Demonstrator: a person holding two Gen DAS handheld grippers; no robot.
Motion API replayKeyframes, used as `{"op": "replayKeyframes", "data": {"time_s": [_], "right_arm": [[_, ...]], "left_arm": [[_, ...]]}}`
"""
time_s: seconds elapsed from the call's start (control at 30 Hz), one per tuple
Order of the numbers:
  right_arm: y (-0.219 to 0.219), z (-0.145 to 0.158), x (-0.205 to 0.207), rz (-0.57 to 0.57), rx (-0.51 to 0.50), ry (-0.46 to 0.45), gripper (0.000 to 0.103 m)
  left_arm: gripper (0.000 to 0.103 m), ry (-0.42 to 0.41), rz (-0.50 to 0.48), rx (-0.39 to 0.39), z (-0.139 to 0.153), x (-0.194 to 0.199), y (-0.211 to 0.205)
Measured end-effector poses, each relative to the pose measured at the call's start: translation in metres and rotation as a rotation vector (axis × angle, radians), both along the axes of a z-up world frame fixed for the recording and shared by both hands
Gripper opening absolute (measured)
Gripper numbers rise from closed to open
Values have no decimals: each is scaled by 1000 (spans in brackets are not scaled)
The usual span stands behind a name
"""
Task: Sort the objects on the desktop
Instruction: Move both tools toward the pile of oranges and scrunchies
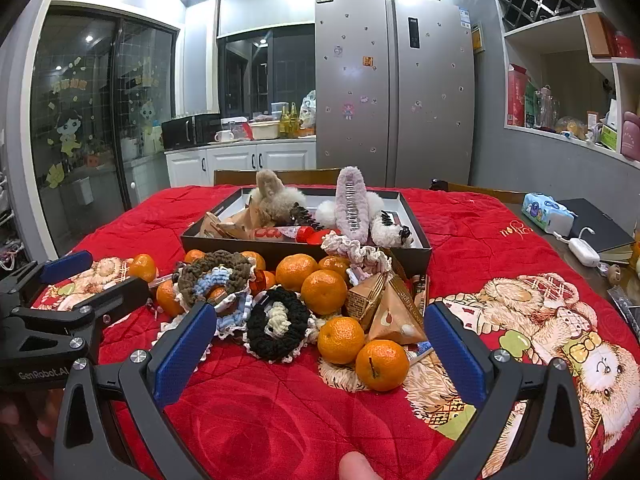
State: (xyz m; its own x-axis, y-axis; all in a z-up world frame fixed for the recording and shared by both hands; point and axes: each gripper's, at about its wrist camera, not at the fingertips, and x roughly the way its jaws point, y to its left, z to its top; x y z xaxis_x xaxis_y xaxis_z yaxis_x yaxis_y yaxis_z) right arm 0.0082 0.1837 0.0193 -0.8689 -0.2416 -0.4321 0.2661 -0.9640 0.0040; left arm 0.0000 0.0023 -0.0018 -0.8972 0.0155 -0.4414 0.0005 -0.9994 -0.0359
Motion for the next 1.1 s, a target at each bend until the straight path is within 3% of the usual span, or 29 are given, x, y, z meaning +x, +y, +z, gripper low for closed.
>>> {"op": "replayKeyframes", "data": {"time_s": [0.67, 0.93, 1.1], "right_arm": [[3, -1, -3, 7, -20, -23, 103], [7, -16, -17, 61, -72, -172, 103], [13, -17, -19, 36, -94, -186, 103]], "left_arm": [[103, -17, -4, -6, -1, -2, 1], [103, -107, -15, 10, -11, -10, 2], [103, -124, -7, 27, -14, -12, 0]]}}
